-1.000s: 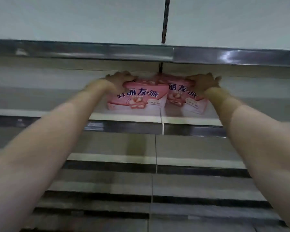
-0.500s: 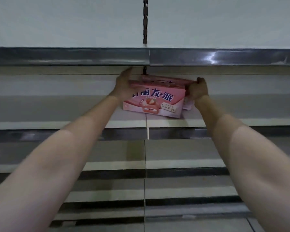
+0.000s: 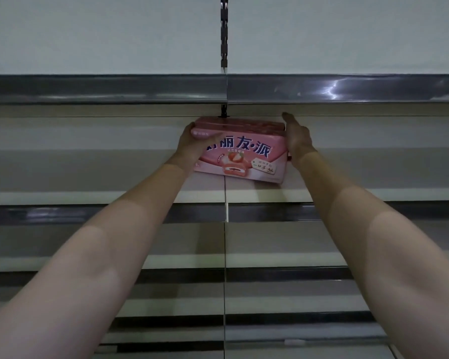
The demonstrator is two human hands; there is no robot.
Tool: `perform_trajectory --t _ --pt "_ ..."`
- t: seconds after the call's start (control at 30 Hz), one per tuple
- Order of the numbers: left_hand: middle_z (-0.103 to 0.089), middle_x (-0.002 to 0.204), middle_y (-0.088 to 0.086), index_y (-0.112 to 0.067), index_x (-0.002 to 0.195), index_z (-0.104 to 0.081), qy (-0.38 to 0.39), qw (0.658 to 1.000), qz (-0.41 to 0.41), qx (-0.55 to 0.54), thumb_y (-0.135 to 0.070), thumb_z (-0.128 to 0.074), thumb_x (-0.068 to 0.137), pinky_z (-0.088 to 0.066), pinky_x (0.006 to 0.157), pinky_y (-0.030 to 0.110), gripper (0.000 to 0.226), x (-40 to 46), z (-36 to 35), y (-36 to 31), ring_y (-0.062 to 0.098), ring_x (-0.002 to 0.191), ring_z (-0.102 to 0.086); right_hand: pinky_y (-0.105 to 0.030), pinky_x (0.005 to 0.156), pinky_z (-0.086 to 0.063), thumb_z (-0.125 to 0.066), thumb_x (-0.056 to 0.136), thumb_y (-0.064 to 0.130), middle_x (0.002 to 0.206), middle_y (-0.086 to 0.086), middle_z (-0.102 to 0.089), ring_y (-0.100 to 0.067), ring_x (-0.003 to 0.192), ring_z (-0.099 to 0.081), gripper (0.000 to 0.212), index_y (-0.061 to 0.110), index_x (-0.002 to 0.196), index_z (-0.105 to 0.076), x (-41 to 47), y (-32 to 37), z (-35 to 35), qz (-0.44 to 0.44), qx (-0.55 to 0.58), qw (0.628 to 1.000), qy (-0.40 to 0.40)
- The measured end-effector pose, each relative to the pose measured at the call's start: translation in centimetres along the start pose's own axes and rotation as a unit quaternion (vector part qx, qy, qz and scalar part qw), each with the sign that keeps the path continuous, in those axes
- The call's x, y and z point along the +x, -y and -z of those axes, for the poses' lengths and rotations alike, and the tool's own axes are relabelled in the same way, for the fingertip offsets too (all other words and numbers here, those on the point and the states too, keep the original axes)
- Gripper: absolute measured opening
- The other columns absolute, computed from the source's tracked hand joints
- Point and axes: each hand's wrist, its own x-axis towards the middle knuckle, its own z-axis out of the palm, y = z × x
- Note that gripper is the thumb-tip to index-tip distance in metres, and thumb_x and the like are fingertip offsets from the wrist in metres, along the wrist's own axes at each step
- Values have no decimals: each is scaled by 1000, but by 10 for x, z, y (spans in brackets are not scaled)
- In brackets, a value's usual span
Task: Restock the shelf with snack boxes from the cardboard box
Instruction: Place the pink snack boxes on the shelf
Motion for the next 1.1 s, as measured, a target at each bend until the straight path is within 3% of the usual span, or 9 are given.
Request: perform_trajectory --t 0.07,0.13,0.2,0.27,0.4,0.57,0.73,0.93,1.1 --pt "-74 109 2 -19 124 -62 -7 1000 -7 -22 -36 -94 57 -59 86 41 76 1 -4 2 19 96 -73 -46 90 -54 -47 65 83 107 -9 -72 -32 96 -67 88 15 119 -64 -6 3 7 5 -85 996 -18" --pt "-73 111 5 -16 126 -60 -26 999 -10 -43 -29 -92 64 -60 84 39 71 0 -8 4 19 96 -73 -39 83 -55 -62 68 79 95 -6 -76 -27 89 -71 77 15 111 -67 -21 4 15 27 -106 992 62" --pt "-73 111 5 -14 125 -60 -45 998 -13 -51 -27 -92 65 -60 83 38 69 1 -10 7 18 95 -73 -32 76 -54 -82 72 49 98 -2 -76 -21 92 -72 58 16 115 -63 -25 -2 24 42 -132 976 167" --pt "-73 110 3 -16 125 -59 -51 997 -13 -54 -34 -93 61 -60 84 42 74 1 -12 9 18 96 -73 -31 79 -57 -88 66 9 109 -4 -73 -19 100 -70 67 14 123 -53 -23 -11 29 63 -107 972 201" --pt "-72 111 -4 -23 124 -57 -94 995 -22 -27 -50 -89 60 -58 89 35 77 -7 -17 12 12 99 -70 -42 93 -56 -85 57 -15 120 -12 -64 -26 109 -64 89 5 133 -42 -7 -26 22 73 -24 988 132" --pt "-70 118 9 -11 131 -53 -27 999 -43 -11 -28 -96 59 -57 91 44 86 -8 -12 18 23 108 -68 -33 73 -59 -76 55 -25 112 -12 -69 -25 100 -68 78 0 126 -54 10 -21 4 101 11 990 96" --pt "-65 121 24 3 132 -52 49 997 -61 12 4 -87 66 -56 91 46 75 6 -10 22 34 113 -65 -37 71 -62 -60 66 -6 112 -13 -68 -27 99 -70 66 7 130 -51 41 -46 -14 69 12 997 14" --pt "-70 118 1 -19 133 -50 -27 995 6 97 -43 -100 45 -56 92 44 104 34 -2 48 19 108 -68 -40 74 -62 -57 72 -4 112 -13 -68 -24 94 -69 60 8 131 -51 65 -54 -21 56 -18 998 -31" --pt "-69 118 0 -20 122 -59 -95 963 84 240 -62 -88 50 -53 93 31 88 0 -17 10 21 107 -66 -42 104 -40 -74 83 35 140 -19 -45 -37 127 -47 76 5 139 -33 13 -35 -19 -10 -215 969 -125"
